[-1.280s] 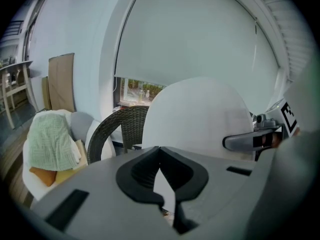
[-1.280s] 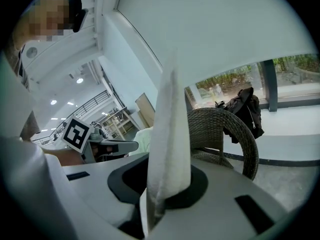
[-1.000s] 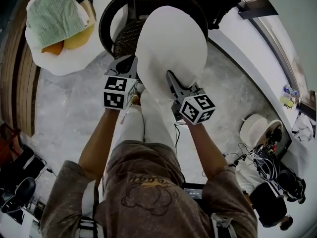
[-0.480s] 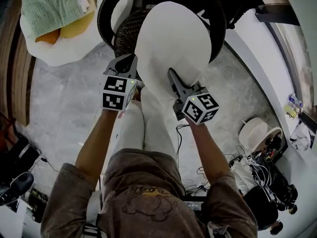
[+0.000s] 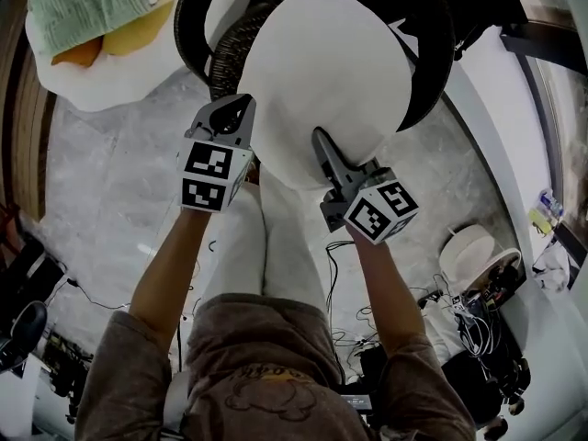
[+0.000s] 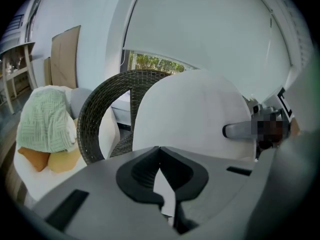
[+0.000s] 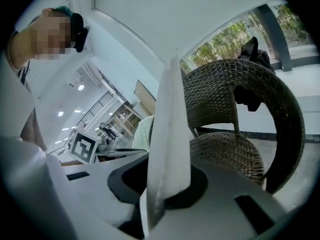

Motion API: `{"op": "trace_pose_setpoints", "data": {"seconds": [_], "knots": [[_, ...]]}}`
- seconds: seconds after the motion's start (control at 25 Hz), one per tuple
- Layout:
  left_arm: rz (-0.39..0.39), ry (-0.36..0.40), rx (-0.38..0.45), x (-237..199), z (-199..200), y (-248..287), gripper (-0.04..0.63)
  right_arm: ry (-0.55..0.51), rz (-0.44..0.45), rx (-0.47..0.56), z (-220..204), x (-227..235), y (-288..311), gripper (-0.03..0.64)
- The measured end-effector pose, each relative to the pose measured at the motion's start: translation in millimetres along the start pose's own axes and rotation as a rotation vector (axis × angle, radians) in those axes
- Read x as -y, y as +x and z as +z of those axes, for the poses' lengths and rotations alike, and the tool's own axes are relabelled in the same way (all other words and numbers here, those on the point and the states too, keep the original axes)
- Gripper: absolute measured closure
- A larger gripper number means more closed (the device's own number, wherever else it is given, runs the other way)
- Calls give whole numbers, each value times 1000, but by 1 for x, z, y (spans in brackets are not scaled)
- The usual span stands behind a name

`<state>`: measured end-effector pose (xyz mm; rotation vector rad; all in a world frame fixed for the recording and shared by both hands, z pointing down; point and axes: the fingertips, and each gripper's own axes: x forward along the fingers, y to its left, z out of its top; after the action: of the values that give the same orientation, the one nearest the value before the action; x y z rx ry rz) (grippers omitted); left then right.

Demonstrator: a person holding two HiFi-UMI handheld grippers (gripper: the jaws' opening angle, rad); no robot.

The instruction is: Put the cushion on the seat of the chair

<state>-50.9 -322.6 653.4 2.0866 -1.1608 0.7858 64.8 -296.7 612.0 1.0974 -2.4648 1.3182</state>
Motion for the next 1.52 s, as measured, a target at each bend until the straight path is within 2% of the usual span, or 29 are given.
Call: {"op": "trace_pose_setpoints", "data": {"seconds": [0.4,0.68,1.28,1.52], "knots": [[-7,-12,-48,-14,-26,21,589,60,89,-84,-27,24,45,551],[-14,-23,-72,-16,-38,38,589,100,107,-126,-29,52,62,551],[-35,-64,-112,-11,-59,63,589,49,24,-188,-36,98,81,548],[-62,-56,-130,-2,-62,71,589,68,-21,-217,-45,120,85,540]]}}
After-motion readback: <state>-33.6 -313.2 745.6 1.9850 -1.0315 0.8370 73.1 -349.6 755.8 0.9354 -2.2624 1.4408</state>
